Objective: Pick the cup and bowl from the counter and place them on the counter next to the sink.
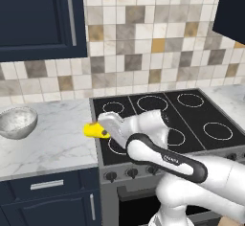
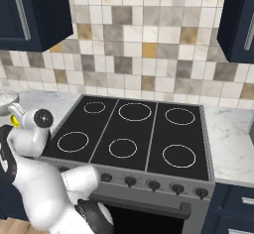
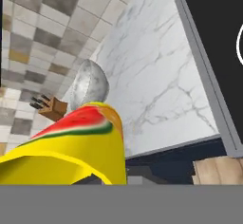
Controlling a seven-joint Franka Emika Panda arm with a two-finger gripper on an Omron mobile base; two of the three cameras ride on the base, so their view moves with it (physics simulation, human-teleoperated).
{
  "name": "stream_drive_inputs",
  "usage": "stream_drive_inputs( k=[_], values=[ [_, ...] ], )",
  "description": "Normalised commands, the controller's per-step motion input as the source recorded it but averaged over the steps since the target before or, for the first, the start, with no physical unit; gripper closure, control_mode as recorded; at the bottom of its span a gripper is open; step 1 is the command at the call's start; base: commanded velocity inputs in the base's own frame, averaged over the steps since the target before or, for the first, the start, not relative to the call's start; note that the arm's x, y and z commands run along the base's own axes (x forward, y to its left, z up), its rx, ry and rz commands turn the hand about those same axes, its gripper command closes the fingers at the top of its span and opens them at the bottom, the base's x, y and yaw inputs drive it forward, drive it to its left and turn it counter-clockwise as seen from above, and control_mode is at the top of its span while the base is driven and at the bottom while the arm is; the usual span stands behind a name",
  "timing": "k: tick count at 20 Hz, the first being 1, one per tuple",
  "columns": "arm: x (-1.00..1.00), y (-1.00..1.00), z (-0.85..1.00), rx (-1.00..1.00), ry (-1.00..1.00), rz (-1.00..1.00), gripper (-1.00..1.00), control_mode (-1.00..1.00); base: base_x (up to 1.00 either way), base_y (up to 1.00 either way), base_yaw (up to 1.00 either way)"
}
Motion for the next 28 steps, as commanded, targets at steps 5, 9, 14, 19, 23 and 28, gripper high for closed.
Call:
stream_drive_inputs(
  k=[5, 9, 14, 19, 23, 28],
  values=[
    [0.0, -0.85, 1.0, 0.24, 0.26, 0.19, 1.0, -1.0, 0.0, 0.0, 0.0],
    [0.37, -0.62, 1.0, 0.08, 0.25, 0.23, 1.0, -1.0, 0.0, 0.0, 0.0],
    [0.86, -0.56, 0.53, -0.08, 0.15, 0.31, 1.0, -1.0, 0.0, 0.0, 0.0],
    [0.99, -0.37, 0.06, -0.27, 0.29, 0.31, 1.0, -1.0, 0.0, 0.0, 0.0],
    [0.36, -0.03, -0.15, -0.35, 0.09, 0.37, 1.0, -1.0, 0.0, 0.0, 0.0],
    [-0.37, 0.0, -0.19, -0.35, -0.25, 0.44, 1.0, -1.0, 0.0, 0.0, 0.0]
  ],
)
